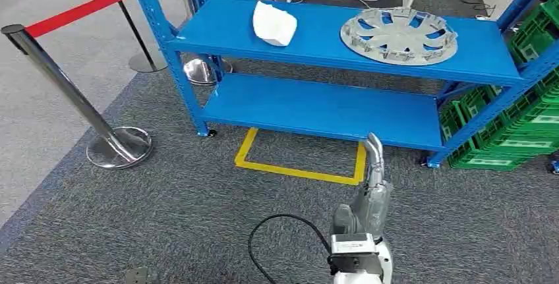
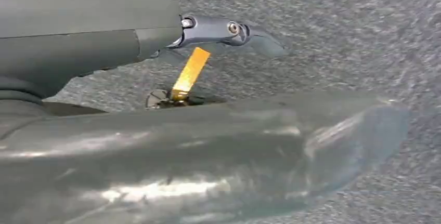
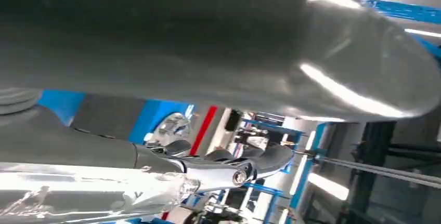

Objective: Take the parts from the cabinet and place them on the table.

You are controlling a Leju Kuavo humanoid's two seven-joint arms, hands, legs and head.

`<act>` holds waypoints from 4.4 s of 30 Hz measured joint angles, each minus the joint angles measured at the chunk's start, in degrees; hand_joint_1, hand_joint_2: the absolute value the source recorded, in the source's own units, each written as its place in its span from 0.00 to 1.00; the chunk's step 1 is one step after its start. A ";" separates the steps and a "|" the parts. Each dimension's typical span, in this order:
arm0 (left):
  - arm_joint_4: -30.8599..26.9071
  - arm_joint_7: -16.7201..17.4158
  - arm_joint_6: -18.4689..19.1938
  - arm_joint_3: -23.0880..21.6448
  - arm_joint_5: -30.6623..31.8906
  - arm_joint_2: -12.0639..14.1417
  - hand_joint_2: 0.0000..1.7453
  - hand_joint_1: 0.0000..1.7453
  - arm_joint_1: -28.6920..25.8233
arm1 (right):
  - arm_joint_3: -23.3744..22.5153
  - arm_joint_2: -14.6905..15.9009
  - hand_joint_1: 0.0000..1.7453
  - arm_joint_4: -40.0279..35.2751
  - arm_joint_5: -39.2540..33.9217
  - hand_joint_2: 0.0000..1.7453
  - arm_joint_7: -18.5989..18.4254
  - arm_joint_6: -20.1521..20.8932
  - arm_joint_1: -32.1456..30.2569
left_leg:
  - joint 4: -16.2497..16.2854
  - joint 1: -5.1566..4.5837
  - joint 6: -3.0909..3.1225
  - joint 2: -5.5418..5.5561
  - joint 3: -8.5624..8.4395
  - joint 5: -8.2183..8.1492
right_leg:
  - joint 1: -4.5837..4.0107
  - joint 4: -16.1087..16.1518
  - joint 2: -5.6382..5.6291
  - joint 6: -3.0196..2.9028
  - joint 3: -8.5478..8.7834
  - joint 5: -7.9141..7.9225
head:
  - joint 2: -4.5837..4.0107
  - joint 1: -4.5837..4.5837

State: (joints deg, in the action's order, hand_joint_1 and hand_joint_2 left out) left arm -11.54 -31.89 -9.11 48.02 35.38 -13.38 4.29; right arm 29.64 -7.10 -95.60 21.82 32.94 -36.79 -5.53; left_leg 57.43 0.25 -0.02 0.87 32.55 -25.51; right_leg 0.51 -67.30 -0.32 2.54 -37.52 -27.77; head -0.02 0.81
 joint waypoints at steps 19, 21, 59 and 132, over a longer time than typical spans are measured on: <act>-0.02 -0.68 7.74 1.16 0.02 0.31 0.00 0.00 -0.18 | 0.00 0.17 0.00 1.22 7.78 0.00 -3.91 -2.12 -0.03 | -0.02 0.55 -2.30 -0.10 0.41 0.03 | -0.26 8.34 -0.21 -0.43 3.68 2.21 | 0.00 -0.35; 0.00 -0.70 7.76 1.18 0.02 0.28 0.00 0.00 -0.37 | 0.00 0.20 0.00 1.27 7.80 0.00 -3.93 -2.12 -0.03 | -0.01 0.26 -1.52 -0.09 0.47 0.11 | -0.01 8.77 -0.21 0.13 3.88 2.49 | 0.00 -0.33; -0.04 4.96 6.60 2.88 2.58 -0.02 0.00 0.00 -0.49 | -0.90 0.17 0.00 1.18 11.41 0.00 -4.04 -2.23 -0.99 | 0.09 0.08 0.48 -0.17 0.18 -1.18 | -0.05 -9.52 -0.12 0.68 -5.08 -5.03 | 0.00 0.64; -0.24 7.69 4.96 4.09 3.50 -0.09 0.00 0.00 0.08 | -0.94 0.26 0.00 -0.59 12.32 0.00 -3.87 -2.23 -1.75 | 8.45 0.01 -2.83 -0.09 -2.29 -10.26 | -0.18 7.20 -0.15 -2.44 2.08 3.45 | 0.00 -0.13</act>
State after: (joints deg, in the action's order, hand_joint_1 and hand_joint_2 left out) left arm -11.78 -24.20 -4.15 52.11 38.88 -13.46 4.38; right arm 28.70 -6.84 -96.19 34.14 29.07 -39.01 -7.28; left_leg 65.88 0.27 -2.85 0.77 30.26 -35.77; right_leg 0.33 -60.10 -0.47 0.10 -35.44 -24.32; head -0.02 0.68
